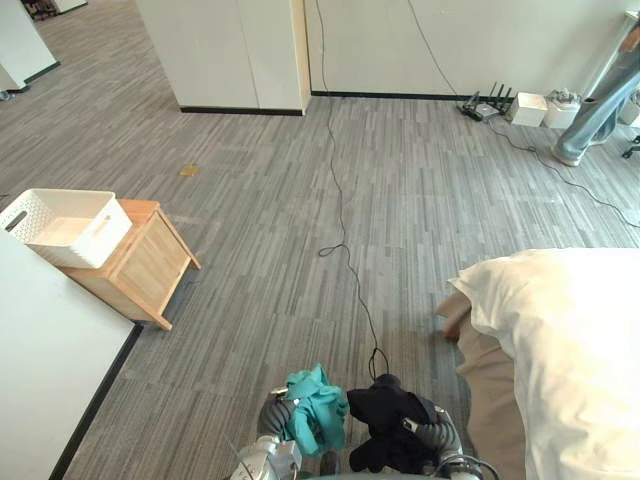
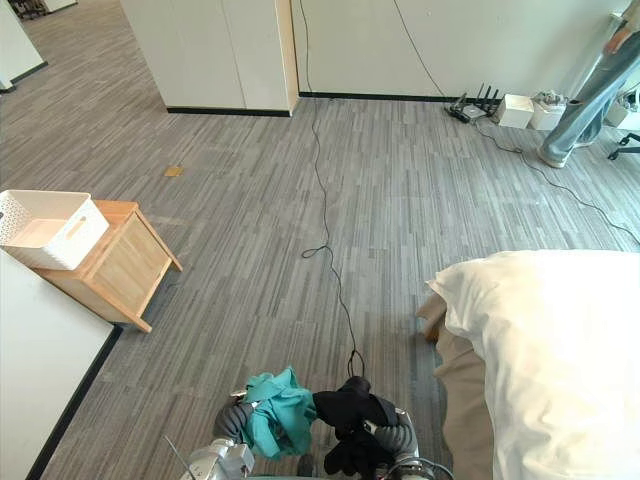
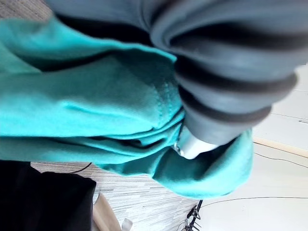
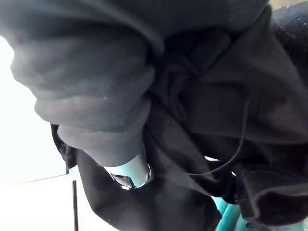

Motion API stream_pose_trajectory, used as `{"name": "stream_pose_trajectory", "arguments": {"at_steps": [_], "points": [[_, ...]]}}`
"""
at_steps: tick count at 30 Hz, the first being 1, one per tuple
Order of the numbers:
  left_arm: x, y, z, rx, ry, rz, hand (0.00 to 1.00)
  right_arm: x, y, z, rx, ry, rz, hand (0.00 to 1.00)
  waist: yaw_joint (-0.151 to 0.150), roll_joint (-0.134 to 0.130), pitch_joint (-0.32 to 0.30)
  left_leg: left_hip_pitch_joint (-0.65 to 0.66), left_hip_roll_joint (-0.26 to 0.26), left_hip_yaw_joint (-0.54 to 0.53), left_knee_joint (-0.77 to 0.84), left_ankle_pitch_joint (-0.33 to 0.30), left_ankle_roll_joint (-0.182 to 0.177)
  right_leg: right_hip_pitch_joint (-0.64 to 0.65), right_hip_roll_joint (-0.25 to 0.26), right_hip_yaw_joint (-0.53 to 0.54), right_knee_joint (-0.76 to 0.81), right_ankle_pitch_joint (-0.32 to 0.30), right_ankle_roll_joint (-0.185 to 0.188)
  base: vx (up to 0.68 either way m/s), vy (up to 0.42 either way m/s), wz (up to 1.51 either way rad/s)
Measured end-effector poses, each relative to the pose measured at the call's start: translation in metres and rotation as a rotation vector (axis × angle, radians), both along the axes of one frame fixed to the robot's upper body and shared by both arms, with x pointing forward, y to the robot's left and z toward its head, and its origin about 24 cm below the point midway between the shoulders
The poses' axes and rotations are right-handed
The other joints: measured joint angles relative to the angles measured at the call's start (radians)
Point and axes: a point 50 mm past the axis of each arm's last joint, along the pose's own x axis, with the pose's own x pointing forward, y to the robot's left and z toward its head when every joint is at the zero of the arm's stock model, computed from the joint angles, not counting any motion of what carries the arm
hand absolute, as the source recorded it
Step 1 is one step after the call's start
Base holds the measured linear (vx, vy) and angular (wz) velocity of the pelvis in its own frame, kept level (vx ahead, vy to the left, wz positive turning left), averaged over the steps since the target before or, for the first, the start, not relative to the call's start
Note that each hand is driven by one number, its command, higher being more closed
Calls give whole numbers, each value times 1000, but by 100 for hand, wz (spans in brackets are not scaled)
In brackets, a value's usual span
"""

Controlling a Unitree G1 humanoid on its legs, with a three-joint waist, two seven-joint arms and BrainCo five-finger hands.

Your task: Tidy the bed and pick cloth on bed and put in laundry

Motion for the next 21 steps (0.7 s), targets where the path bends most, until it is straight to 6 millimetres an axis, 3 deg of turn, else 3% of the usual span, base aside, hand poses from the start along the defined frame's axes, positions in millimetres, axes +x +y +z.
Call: {"name": "stream_pose_trajectory", "arguments": {"at_steps": [3, 6, 7, 8, 9, 11, 15, 16, 17, 18, 20, 21], "points": [[8, -3, -5, -8, 19, -27, 100, 5, 1, -9, 14, 38, 38, 100, 0, -9, 4, -19, 9, 55, 48, -55, -9, -1, -1, 10, -1, -3, -3, 1, -40, -21], [23, -2, -1, -20, 1, -29, 100, 9, 2, -11, 49, 50, 50, 100, 5, -9, 30, -127, 75, 153, 338, -226, -104, 15, 16, -11, 16, -37, -40, 31, -84, -13], [31, -2, -1, -32, -4, -18, 100, 13, 3, -11, 58, 43, 54, 100, -1, -4, 67, -176, 111, 179, 516, -245, -139, 55, 16, -18, 4, -50, -62, 41, -18, 29], [37, -3, 0, -36, 0, -9, 100, 13, -1, -10, 52, 45, 53, 100, -4, -14, 87, -252, 145, 220, 681, -222, -177, 80, 10, -37, -2, -58, -62, 54, -10, 42], [37, -4, 0, -47, 2, 0, 100, 13, -1, -10, 56, 46, 56, 100, -1, -21, 90, -282, 162, 239, 746, -228, -177, 87, 0, -53, -11, -60, -58, 49, -17, 39], [34, -8, -1, -68, 16, 12, 100, 19, -10, -7, 32, 27, 56, 100, 0, -13, 93, -351, 232, 324, 798, -271, -145, 128, -16, -76, -54, -73, -47, 175, 34, 26], [34, -9, 0, -70, 17, 24, 100, 36, -14, 1, 11, -24, 75, 100, 6, -29, 93, -416, 221, 427, 592, -258, -141, 150, -107, -115, -62, -111, 16, 389, 179, 18], [33, -10, 1, -77, 15, 32, 100, 36, -15, 2, 7, -30, 78, 100, 10, -15, 87, -409, 221, 433, 508, -220, -117, 164, -115, -138, -57, -129, 47, 387, 209, 20], [32, -11, 1, -84, 18, 39, 100, 35, -15, 2, 7, -25, 80, 100, 12, -24, 84, -404, 213, 444, 532, -192, -17, 179, -131, -142, -30, -150, 80, 543, 267, 24], [32, -12, 0, -88, 23, 40, 100, 36, -14, 3, 10, -31, 84, 100, 21, -35, 77, -393, 184, 454, 554, -231, 16, 163, -169, -156, 54, -156, 90, 475, 229, 23], [33, -11, 3, -88, 11, 39, 100, 37, -11, 3, 26, -37, 95, 100, 28, -61, 78, -361, 147, 451, 548, -277, 26, 88, -215, -164, 265, -146, 97, 657, 344, 31], [34, -8, 4, -77, 4, 36, 100, 37, -7, 3, 35, -38, 96, 100, 26, -92, 86, -290, 106, 433, 518, -311, 29, -15, -264, -149, 563, -67, 107, 699, 359, 42]]}}
